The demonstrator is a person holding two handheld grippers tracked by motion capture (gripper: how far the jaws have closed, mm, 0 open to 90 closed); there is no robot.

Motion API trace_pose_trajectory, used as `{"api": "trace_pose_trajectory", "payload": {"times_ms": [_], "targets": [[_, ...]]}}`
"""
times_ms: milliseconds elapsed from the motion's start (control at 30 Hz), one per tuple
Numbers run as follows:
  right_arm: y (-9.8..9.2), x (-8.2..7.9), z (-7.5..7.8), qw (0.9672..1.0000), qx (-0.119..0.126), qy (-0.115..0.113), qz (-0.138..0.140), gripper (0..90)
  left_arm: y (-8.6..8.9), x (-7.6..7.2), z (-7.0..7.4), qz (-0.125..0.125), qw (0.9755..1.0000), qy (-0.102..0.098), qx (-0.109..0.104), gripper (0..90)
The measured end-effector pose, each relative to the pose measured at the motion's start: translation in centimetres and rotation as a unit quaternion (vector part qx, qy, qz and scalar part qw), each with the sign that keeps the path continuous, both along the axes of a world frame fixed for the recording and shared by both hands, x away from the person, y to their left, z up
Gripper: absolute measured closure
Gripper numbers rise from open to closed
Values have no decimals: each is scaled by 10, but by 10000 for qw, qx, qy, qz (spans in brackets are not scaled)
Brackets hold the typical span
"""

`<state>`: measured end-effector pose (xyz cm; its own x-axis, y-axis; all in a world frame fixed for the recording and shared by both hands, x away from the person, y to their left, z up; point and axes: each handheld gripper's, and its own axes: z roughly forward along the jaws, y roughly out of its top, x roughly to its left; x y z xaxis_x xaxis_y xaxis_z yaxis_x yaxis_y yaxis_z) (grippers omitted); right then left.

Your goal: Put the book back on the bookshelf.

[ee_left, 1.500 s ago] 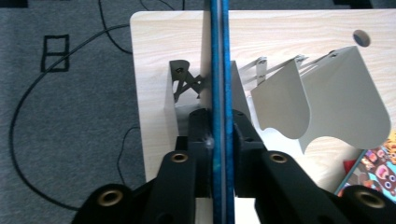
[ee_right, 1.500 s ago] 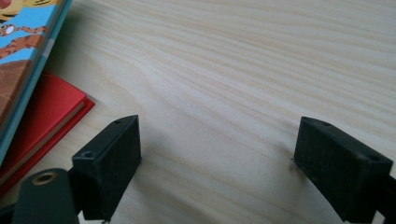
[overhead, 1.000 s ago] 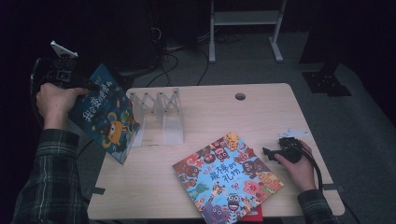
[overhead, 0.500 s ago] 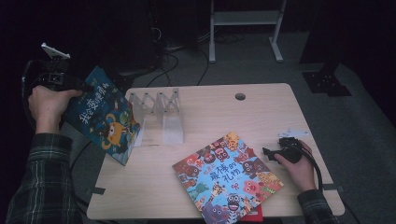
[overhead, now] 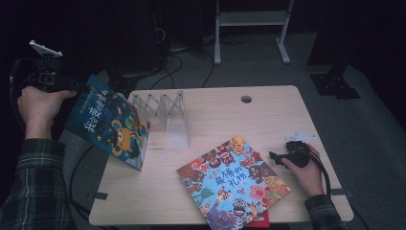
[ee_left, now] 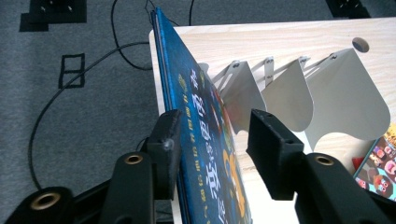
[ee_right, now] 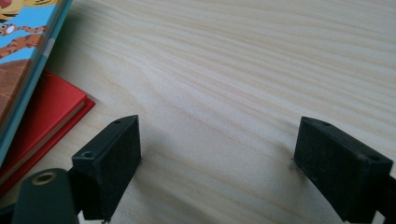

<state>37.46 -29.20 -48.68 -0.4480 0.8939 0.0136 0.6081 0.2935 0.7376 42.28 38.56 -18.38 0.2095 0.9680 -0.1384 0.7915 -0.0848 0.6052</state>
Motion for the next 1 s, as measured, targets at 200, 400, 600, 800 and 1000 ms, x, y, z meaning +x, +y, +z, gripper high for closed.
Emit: {"api": "trace_pose_trajectory", "payload": {"times_ms": [200, 400, 600, 800, 1000], "targets": [[0, 0, 0, 10000, -1, 0, 0, 138, -11, -1, -5, -247, 9996, 58, -96, 697], [0, 0, 0, 10000, -2, -1, 1, 138, -25, -2, -10, -518, 9984, 178, -133, 836], [0, 0, 0, 10000, -1, 1, 2, 138, -43, -7, -20, -834, 9961, 242, -179, 897], [0, 0, 0, 10000, -1, -2, 15, 138, -57, -12, -33, -1089, 9935, 307, -147, 897], [0, 0, 0, 10000, 0, 1, 29, 138, -69, -17, -45, -1260, 9913, 390, -33, 895]]}}
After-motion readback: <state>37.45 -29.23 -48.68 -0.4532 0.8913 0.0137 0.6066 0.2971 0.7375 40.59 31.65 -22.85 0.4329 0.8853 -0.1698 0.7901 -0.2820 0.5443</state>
